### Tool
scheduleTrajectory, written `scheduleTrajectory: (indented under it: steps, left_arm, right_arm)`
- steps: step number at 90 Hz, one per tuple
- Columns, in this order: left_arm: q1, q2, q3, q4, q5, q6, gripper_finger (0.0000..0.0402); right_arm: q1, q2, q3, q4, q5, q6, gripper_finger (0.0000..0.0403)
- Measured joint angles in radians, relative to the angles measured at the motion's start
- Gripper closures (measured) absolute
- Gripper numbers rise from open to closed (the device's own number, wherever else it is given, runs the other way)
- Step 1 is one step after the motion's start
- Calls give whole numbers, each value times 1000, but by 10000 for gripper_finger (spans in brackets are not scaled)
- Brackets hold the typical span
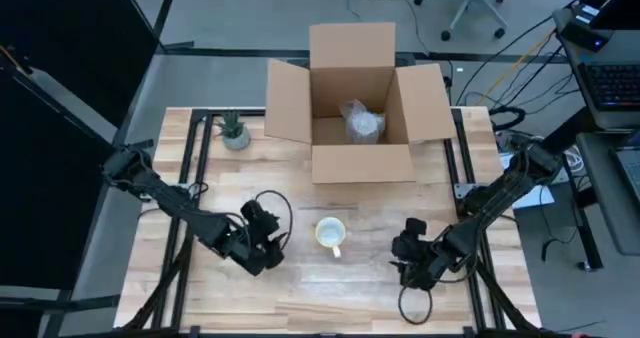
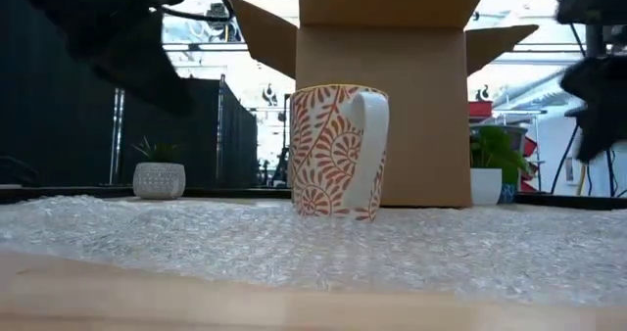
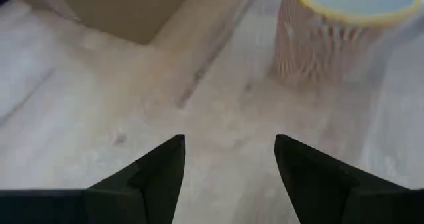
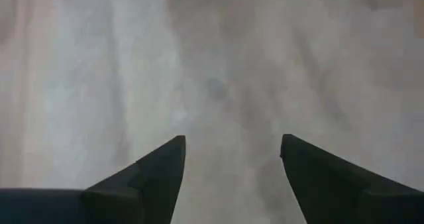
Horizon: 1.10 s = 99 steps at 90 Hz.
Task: Wrap mug
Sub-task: Wrap the orange patterned mug with bubble wrap
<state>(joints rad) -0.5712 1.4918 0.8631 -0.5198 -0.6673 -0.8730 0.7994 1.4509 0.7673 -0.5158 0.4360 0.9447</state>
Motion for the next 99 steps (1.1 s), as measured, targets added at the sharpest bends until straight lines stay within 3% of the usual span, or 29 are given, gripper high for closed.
scheduleTrajectory:
  steps: [8,21,33,66,82,99]
  left_arm:
    - [3,0,-9,2,8,-22,180]
    - [8,0,-9,20,-99,-31,180]
    - [24,0,-10,19,-100,-30,180]
    - [1,0,-10,50,-51,26,180]
    - [-2,0,-10,94,-47,100,180]
    - [-5,0,-10,116,-5,148,180]
  right_arm:
    - [21,0,0,-27,-30,-6,170]
    - [41,-4,0,-122,-167,5,170]
    - [70,-4,0,-177,-220,187,170]
    - [217,14,1,-191,-173,913,170]
    - [261,83,2,-205,-174,1078,170]
    - [255,118,2,-201,-172,1130,170]
